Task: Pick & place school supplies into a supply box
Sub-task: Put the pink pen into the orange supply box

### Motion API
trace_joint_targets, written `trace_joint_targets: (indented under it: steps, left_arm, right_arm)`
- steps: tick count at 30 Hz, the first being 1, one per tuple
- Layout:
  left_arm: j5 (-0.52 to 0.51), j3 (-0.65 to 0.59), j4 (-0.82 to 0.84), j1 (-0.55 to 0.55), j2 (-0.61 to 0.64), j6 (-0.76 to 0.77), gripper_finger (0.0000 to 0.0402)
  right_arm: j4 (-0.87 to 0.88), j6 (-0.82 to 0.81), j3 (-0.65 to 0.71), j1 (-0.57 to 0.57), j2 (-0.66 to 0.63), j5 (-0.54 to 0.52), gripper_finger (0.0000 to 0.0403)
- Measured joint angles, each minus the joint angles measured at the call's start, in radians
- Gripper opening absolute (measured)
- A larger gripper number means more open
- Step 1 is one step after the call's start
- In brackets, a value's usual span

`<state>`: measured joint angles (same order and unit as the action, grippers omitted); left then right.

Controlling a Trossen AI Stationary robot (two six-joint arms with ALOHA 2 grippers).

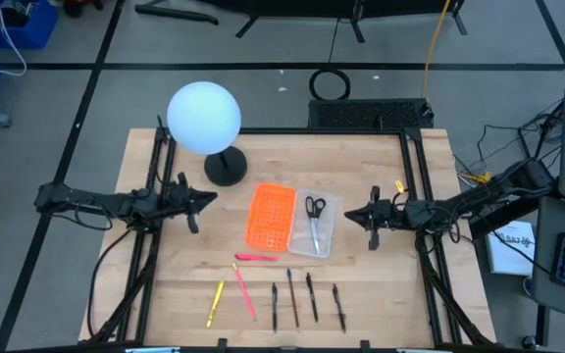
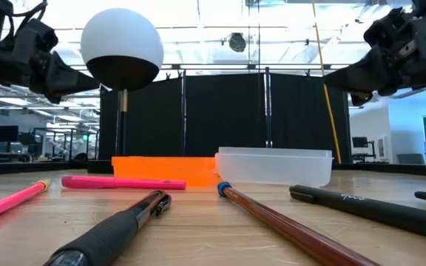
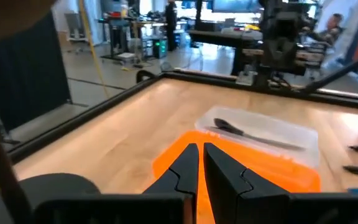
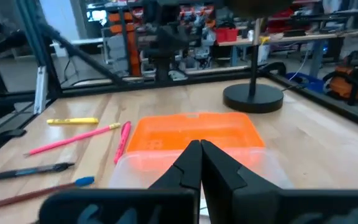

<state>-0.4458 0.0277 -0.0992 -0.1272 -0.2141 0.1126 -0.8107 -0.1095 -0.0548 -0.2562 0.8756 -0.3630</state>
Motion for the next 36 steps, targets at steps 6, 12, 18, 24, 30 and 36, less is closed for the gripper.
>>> trace_joint_targets:
  steps: [6,12,18,24,30,36]
  left_arm:
    - [-0.019,0.0,-0.059,0.0,-0.015,0.023,0.0031]
    - [-0.019,0.0,-0.054,0.0,-0.017,0.012,0.0031]
    - [-0.018,0.0,-0.05,0.0,-0.017,0.004,0.0031]
    - [0.029,0.0,-0.04,0.0,-0.017,0.019,0.0031]
    - [0.035,0.0,-0.037,0.0,-0.017,-0.013,0.0031]
    - [0.036,0.0,-0.037,0.0,-0.017,-0.014,0.0031]
  right_arm:
    - [0.072,-0.028,-0.131,-0.032,0.081,0.122,0.0]
    - [0.343,0.001,-0.465,-0.114,0.383,0.02,0.0]
    - [0.541,-0.014,-0.842,-0.102,0.734,0.029,0.0]
    - [0.798,-0.12,-1.18,-0.044,0.986,0.171,0.0]
    - [1.001,-0.154,-1.446,-0.013,1.149,0.262,0.0]
    - [1.055,-0.114,-1.581,-0.006,1.245,0.262,0.0029]
